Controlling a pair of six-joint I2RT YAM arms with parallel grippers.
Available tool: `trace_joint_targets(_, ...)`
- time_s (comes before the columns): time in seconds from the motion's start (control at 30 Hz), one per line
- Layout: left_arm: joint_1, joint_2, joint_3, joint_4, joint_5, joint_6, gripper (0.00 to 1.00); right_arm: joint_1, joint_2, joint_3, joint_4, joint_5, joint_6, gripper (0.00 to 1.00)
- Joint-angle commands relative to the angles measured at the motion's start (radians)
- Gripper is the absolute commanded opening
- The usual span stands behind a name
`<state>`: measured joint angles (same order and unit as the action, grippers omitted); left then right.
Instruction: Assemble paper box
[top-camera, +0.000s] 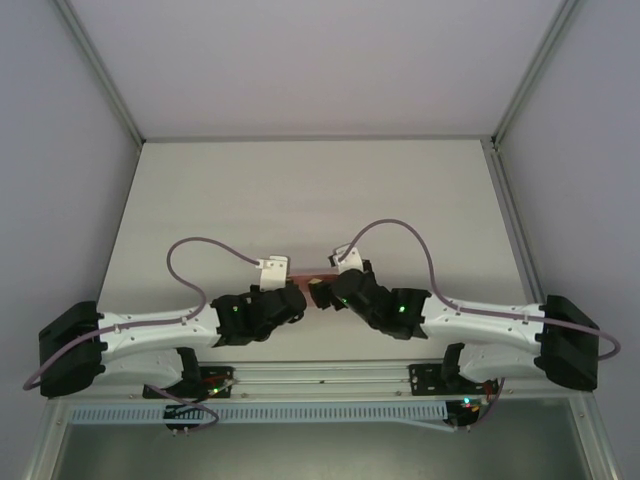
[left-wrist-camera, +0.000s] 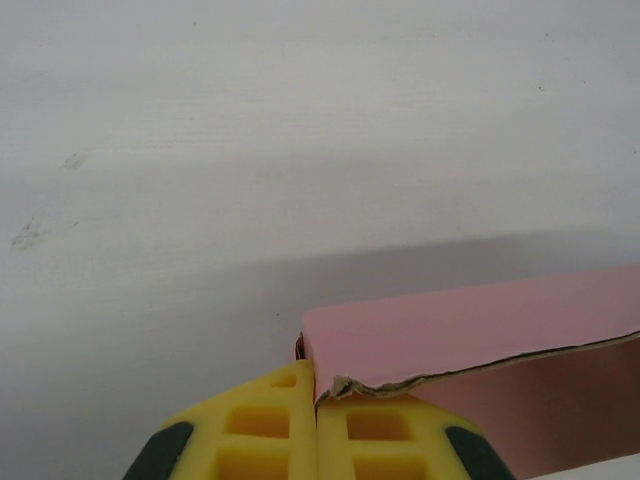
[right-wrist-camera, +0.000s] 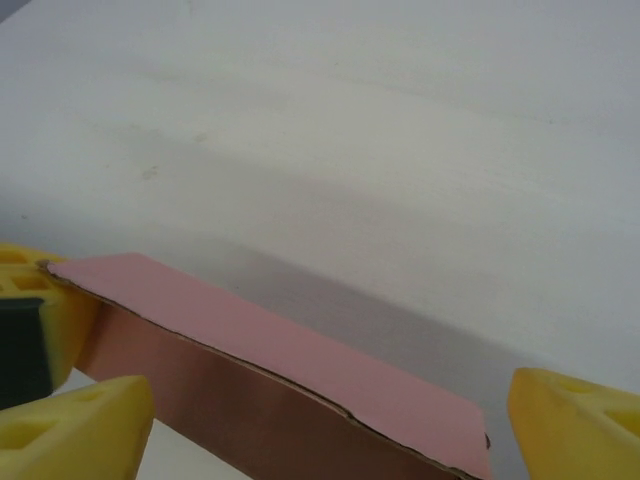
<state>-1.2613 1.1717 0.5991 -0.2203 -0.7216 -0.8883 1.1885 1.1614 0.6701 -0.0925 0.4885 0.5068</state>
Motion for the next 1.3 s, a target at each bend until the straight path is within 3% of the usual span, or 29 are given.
trace_joint_targets(0.0, -0.018, 0.025, -0.045, -0.138, 0.120, -0.009, 0.00, -0.054, -0.066, 0.016, -0.037, -0.030, 0.100, 0.93)
trace_joint_targets(0.23, -0.018, 0.020, -0.038, -0.133, 0.122, 0.013, 0.00, -0.209, -0.108, -0.023, -0.035, -0.127, 0.232, 0.85)
trace_joint_targets(0.47, -0.018, 0.005, -0.019, -0.133, 0.134, 0.048, 0.00, -0.214, -0.029, -0.038, -0.118, -0.176, 0.274, 0.74)
trace_joint_targets(0.57, -0.018, -0.016, -0.011, -0.128, 0.149, 0.082, 0.06, -0.216, -0.004, -0.060, -0.135, -0.177, 0.307, 0.69)
trace_joint_targets(0.63, -0.018, -0.035, 0.001, -0.146, 0.151, 0.093, 0.12, -0.215, 0.005, -0.065, -0.146, -0.202, 0.314, 0.67)
trace_joint_targets(0.7, -0.018, -0.058, 0.017, -0.162, 0.162, 0.118, 0.29, -0.214, 0.008, -0.071, -0.146, -0.214, 0.313, 0.61)
trace_joint_targets(0.93, -0.017, -0.148, 0.082, -0.218, 0.249, 0.171, 0.71, -0.214, 0.007, -0.124, -0.105, -0.228, 0.365, 0.58)
trace_joint_targets(1.03, 0.003, -0.173, 0.108, -0.254, 0.264, 0.134, 1.00, -0.214, -0.001, -0.142, -0.095, -0.220, 0.367, 0.57)
trace_joint_targets(1.27, 0.241, -0.205, 0.041, -0.134, 0.498, 0.090, 1.00, -0.215, -0.012, -0.182, -0.043, -0.217, 0.358, 0.57)
